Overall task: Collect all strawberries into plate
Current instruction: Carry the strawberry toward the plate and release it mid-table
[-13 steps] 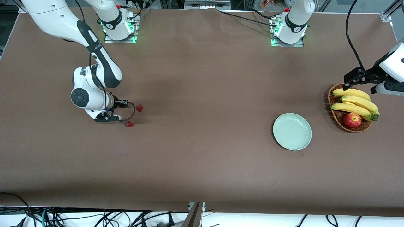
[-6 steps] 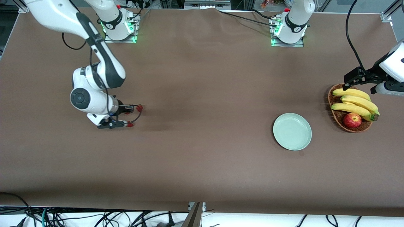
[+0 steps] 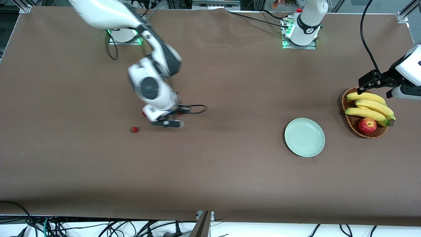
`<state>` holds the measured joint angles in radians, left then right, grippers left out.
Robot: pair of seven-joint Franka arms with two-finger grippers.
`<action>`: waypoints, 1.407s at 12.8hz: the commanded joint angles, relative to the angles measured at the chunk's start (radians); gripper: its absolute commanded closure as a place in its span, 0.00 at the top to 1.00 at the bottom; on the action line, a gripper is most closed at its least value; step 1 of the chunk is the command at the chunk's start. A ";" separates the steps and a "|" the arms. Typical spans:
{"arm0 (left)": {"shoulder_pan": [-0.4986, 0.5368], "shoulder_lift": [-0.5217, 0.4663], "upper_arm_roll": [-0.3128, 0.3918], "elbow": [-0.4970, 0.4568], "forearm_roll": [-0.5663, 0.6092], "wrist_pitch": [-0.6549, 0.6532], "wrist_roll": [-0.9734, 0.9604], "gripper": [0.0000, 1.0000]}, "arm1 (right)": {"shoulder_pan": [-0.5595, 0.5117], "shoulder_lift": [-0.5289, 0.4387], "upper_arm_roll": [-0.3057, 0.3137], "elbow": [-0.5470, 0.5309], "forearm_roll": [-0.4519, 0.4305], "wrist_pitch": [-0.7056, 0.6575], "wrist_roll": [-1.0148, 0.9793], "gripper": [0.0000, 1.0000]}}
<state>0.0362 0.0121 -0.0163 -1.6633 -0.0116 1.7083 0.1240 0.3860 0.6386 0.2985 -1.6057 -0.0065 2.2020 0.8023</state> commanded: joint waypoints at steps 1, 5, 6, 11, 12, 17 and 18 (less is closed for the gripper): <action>0.005 0.012 -0.005 0.027 0.015 -0.015 0.009 1.00 | 0.120 0.186 -0.010 0.235 -0.004 0.057 0.168 0.09; 0.005 0.012 -0.005 0.027 0.016 -0.015 0.009 1.00 | 0.243 0.309 -0.010 0.267 -0.004 0.365 0.293 0.10; 0.005 0.011 -0.005 0.027 0.015 -0.015 0.009 1.00 | 0.250 0.329 -0.010 0.267 -0.004 0.425 0.304 0.10; 0.008 0.011 -0.005 0.025 0.015 -0.016 0.008 1.00 | 0.251 0.334 -0.012 0.267 -0.012 0.478 0.308 1.00; 0.011 0.012 -0.005 0.025 0.013 -0.015 0.008 1.00 | 0.237 0.305 -0.012 0.267 -0.022 0.464 0.301 1.00; 0.014 0.012 -0.013 0.020 0.012 -0.042 0.006 1.00 | 0.055 0.094 -0.010 0.222 -0.026 0.042 0.038 1.00; 0.004 0.017 -0.014 0.020 0.009 -0.068 0.006 1.00 | 0.009 0.058 -0.012 0.201 -0.024 -0.032 -0.059 1.00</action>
<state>0.0459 0.0176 -0.0196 -1.6634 -0.0116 1.6839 0.1240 0.4704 0.7886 0.2767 -1.3216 -0.0262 2.2745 0.8794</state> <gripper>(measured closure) 0.000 0.000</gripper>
